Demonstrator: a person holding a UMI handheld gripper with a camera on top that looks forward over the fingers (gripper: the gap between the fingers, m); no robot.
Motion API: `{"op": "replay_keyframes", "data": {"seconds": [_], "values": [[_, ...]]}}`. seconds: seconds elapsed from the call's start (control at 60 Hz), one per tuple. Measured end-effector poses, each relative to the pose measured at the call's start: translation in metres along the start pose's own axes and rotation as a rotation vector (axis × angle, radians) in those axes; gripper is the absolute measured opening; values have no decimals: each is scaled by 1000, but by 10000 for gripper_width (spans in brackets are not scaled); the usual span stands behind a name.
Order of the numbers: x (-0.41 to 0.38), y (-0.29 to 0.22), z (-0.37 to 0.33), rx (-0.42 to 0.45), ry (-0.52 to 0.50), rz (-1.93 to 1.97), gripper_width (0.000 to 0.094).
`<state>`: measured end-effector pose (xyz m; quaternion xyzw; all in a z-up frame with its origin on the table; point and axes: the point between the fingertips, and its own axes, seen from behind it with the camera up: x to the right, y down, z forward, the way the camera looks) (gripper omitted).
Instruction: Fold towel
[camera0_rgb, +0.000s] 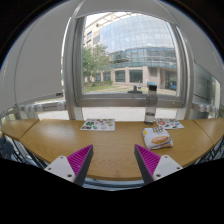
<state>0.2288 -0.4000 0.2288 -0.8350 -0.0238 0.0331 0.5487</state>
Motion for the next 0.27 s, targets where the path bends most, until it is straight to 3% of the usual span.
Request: {"op": "replay_keyframes", "data": {"seconds": [0.267], "values": [[-2, 10, -5, -14, 12, -18, 840]]}}
